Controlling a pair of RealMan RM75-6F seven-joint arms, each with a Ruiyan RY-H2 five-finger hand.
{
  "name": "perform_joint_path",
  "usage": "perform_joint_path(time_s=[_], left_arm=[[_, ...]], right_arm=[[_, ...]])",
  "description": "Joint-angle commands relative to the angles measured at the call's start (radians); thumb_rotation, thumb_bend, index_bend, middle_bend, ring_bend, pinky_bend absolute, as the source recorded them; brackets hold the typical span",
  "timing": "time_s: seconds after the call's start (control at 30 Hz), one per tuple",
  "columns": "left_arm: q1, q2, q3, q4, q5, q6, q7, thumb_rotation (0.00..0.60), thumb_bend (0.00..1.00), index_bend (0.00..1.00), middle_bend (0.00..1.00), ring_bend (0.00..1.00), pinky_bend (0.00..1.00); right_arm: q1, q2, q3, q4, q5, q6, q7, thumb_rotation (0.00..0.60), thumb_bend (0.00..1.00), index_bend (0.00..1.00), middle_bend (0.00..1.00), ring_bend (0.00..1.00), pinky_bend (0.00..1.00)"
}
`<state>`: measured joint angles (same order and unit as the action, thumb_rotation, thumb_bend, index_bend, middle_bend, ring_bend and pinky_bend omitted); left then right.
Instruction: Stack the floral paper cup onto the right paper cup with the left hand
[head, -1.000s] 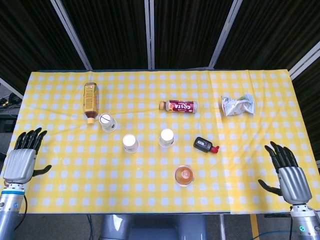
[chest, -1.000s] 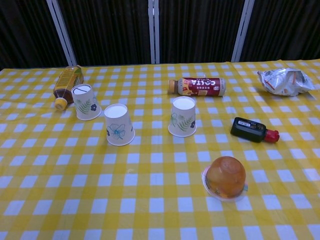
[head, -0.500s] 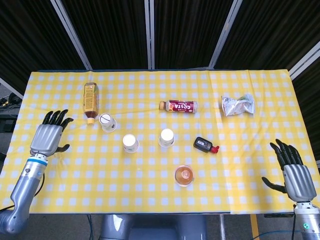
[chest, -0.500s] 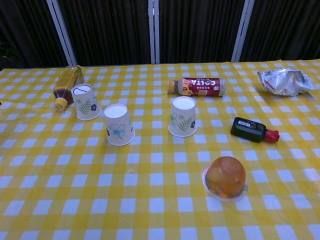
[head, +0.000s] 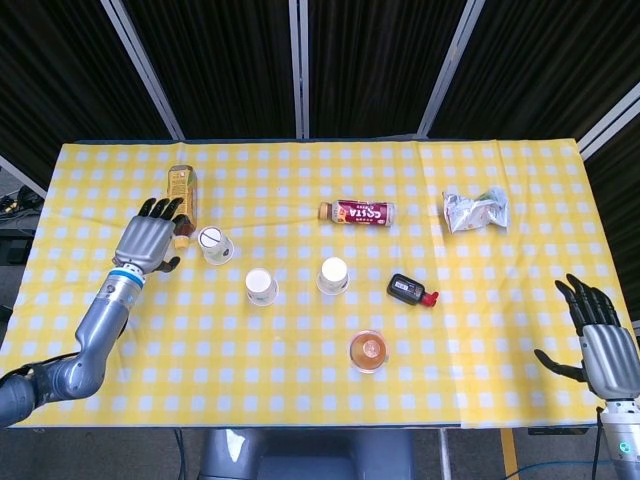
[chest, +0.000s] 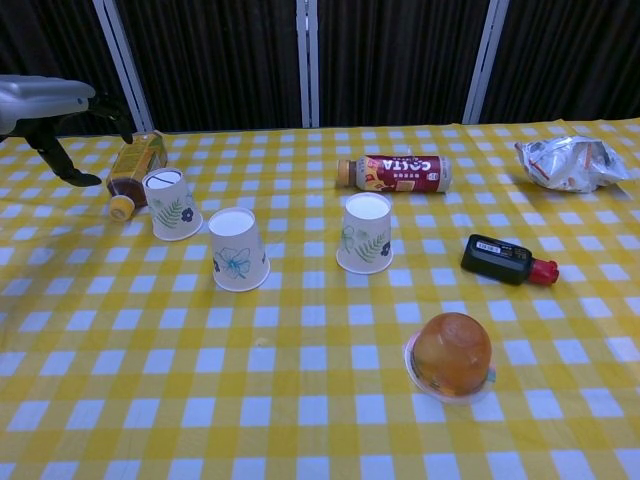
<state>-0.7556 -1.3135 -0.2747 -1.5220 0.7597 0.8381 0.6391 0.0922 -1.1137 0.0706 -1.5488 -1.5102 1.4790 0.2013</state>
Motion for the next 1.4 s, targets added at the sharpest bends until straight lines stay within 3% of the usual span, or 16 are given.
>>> perform_joint_path(time_s=[0.03,0.33,0.6,0.73,0.87,1.1,1.4], left_arm=[[-0.051,-0.035,0.006,0.051,-0.061,-0.027,0.030,0.600,0.25,0.26,0.00,0.00,0.00],[-0.159,-0.123,0.040,0.184,-0.197,-0.044,0.106,0.600,0.24,0.20,0.00,0.00,0.00],[-0.222,-0.184,0.070,0.268,-0.253,-0.074,0.121,0.600,0.24,0.22,0.00,0.00,0.00],[-0.244,-0.218,0.085,0.307,-0.278,-0.091,0.124,0.600,0.25,0.29,0.00,0.00,0.00],[-0.255,-0.237,0.096,0.321,-0.274,-0.081,0.118,0.600,0.36,0.43,0.00,0.00,0.00],[-0.232,-0.180,0.084,0.226,-0.204,-0.018,0.050,0.600,0.39,0.44,0.00,0.00,0.00],[-0.186,0.021,0.046,-0.079,-0.061,0.090,-0.032,0.600,0.39,0.39,0.00,0.00,0.00]], right_arm=[[-0.002,0.003,0.004,0.001,0.004,0.002,0.009,0.600,0.06,0.06,0.00,0.00,0.00],[-0.003,0.012,0.012,0.013,0.029,-0.011,0.038,0.600,0.06,0.07,0.00,0.00,0.00],[-0.007,0.016,0.019,0.017,0.036,-0.005,0.050,0.600,0.06,0.07,0.00,0.00,0.00],[-0.007,0.017,0.020,0.017,0.037,-0.006,0.054,0.600,0.06,0.07,0.00,0.00,0.00],[-0.008,0.016,0.021,0.018,0.038,-0.006,0.054,0.600,0.06,0.07,0.00,0.00,0.00],[-0.012,0.016,0.023,0.019,0.036,0.004,0.056,0.600,0.06,0.07,0.00,0.00,0.00],[-0.012,0.011,0.022,0.020,0.032,0.004,0.051,0.600,0.06,0.07,0.00,0.00,0.00]])
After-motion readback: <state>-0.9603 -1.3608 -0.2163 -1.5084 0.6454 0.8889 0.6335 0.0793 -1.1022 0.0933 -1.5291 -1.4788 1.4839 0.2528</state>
